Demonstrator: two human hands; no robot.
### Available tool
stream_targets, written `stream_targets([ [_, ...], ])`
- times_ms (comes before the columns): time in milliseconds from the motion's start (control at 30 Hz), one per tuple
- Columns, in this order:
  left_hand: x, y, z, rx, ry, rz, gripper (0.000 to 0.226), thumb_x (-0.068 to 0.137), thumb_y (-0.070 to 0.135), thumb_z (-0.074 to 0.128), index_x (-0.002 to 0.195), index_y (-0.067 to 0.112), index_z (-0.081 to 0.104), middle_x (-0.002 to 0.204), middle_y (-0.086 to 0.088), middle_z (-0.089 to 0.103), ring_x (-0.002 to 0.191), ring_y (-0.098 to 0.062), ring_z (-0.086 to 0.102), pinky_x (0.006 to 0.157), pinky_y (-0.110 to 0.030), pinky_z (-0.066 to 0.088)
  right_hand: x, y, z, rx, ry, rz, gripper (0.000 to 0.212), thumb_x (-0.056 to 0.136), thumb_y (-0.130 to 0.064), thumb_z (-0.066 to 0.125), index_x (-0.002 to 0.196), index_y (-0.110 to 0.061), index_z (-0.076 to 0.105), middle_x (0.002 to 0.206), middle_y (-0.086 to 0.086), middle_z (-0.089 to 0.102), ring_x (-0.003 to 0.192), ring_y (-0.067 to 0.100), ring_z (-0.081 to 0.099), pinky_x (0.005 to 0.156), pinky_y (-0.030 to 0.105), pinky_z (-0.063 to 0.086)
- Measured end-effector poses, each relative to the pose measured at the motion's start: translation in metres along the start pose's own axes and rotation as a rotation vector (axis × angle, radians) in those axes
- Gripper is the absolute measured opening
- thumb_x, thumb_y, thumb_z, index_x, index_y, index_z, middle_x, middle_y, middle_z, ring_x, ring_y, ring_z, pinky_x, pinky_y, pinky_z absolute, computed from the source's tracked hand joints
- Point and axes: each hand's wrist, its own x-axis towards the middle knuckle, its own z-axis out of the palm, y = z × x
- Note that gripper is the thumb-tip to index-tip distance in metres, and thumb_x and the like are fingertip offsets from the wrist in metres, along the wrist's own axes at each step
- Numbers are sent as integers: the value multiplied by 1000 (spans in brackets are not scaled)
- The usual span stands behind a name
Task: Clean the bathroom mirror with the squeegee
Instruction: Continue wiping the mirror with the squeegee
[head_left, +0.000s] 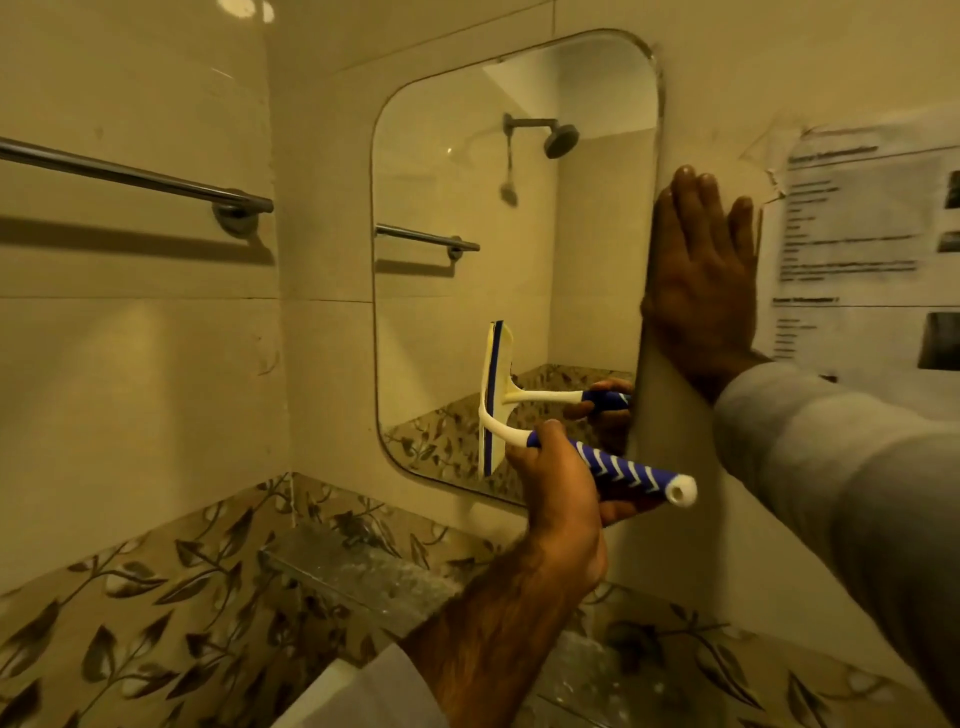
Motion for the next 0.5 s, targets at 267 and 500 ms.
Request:
stream_targets([
  [267, -39, -34, 32, 52, -52, -67, 36, 99, 40, 46, 132, 30, 35, 115, -10, 56, 101, -32, 64, 72, -54, 61, 0, 0, 1, -5, -16, 2, 69, 95, -8, 41, 157, -5, 13, 165, 14, 6, 153, 30, 1, 125, 48, -1],
  [500, -46, -39, 32, 55, -69, -79, 37, 99, 40, 47, 133, 29, 36, 114, -10, 58, 99, -28, 65, 75, -55, 60, 1, 0, 2, 3, -29, 9, 67, 96, -10, 39, 157, -6, 12, 165, 14, 5, 153, 30, 0, 125, 49, 1],
])
